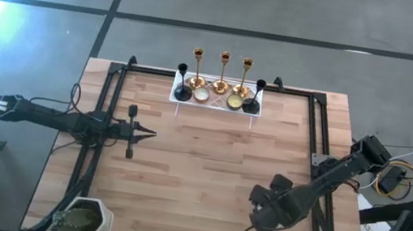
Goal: Pick & Place candle stick holders
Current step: Put the scented light yellow candle on the shelf
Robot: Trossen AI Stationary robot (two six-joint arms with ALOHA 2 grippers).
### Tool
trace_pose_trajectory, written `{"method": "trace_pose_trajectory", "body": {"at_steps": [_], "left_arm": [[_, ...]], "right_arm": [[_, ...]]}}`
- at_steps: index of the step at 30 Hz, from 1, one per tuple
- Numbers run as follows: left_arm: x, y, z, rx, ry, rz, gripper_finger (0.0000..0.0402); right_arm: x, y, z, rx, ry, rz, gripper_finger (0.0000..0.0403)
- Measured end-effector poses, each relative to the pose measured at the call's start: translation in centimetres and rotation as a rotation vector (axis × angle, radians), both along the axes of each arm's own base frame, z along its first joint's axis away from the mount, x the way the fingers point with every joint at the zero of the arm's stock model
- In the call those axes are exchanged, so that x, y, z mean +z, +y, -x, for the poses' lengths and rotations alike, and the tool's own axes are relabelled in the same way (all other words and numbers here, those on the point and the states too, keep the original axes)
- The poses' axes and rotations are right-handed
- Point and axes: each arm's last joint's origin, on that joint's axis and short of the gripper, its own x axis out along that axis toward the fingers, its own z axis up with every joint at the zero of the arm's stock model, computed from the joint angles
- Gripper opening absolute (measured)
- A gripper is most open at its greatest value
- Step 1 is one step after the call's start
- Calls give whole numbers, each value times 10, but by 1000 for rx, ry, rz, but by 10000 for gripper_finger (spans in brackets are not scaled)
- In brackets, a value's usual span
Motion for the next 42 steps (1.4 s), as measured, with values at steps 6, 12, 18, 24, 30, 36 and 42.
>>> {"method": "trace_pose_trajectory", "body": {"at_steps": [6, 12, 18, 24, 30, 36, 42], "left_arm": [[3, 6, 1, 206, -25, -5, 34], [2, 6, 1, 216, -22, -8, 34], [1, 6, 1, 216, -6, -10, 34], [1, 6, 1, 217, -6, -9, 34], [1, 6, 1, 218, -6, -9, 34], [1, 6, 1, 218, -5, -9, 34], [1, 6, 1, 217, -6, -9, 34]], "right_arm": [[-1, 1, 1, -21, -11, 7, 373], [-6, 2, 1, -17, -16, -10, 373], [-30, 0, 7, -35, 49, -80, 373], [-51, -5, 12, -27, 52, -86, 373], [-66, -9, 14, -33, 45, -102, 373], [-77, -13, 16, -29, 46, -128, 373], [-80, -18, 12, -31, 22, -126, 373]]}}
